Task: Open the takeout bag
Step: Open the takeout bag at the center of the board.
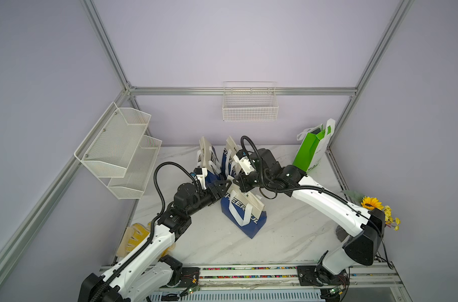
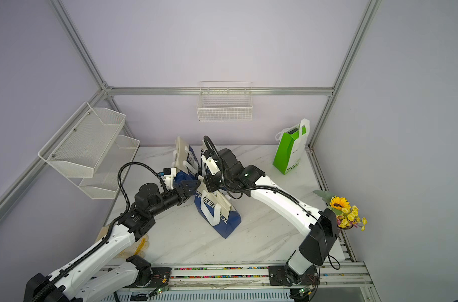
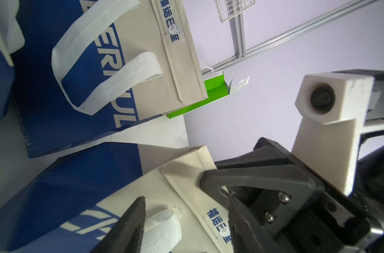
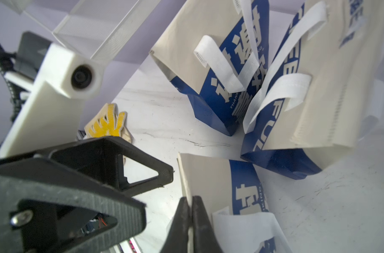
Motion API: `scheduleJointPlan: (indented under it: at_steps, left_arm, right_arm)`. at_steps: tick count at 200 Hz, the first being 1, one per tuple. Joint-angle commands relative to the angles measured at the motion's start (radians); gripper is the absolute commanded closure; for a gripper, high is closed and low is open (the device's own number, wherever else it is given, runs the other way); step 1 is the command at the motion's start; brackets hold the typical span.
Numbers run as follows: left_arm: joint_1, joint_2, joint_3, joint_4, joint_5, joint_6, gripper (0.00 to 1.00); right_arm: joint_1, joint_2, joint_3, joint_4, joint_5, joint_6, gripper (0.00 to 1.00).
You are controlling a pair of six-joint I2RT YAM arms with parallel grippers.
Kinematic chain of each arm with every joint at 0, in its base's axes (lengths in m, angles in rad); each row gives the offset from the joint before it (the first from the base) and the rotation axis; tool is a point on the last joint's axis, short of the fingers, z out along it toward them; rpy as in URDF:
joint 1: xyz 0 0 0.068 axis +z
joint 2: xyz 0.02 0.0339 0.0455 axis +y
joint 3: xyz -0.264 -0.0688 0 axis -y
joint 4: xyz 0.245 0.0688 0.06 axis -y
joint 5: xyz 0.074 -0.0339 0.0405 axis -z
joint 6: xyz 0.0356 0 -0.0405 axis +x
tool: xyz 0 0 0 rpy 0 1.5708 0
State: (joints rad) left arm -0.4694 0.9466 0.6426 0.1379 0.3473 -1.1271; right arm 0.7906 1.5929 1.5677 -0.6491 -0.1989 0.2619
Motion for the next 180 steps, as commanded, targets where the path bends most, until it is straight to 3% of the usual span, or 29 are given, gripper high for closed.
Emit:
scheduleJointPlan:
  at_steps: [1, 38, 109, 180]
  left_arm:
    - [0.008, 0.015, -0.014, 0.116, 0.02, -0.027, 0.42]
    - [0.008, 0.054, -0.039, 0.262, 0.038, -0.045, 0.47]
    - [0.008, 0.06, -0.093, 0.356, 0.037, -0.079, 0.48]
    - [0.009, 0.155, -0.096, 0.595, 0.07, -0.143, 0.69]
  right_arm:
    - [-0.005, -0.026, -0.03, 0.056, -0.069, 0.014, 1.0]
    - [-0.034, -0.039, -0.072, 0.113, -0.181, 0.046, 1.0]
    - [-0.108, -0.063, -0.145, 0.241, -0.364, 0.114, 1.0]
    - [-0.11, -0.075, -0.196, 0.27, -0.395, 0.139, 1.0]
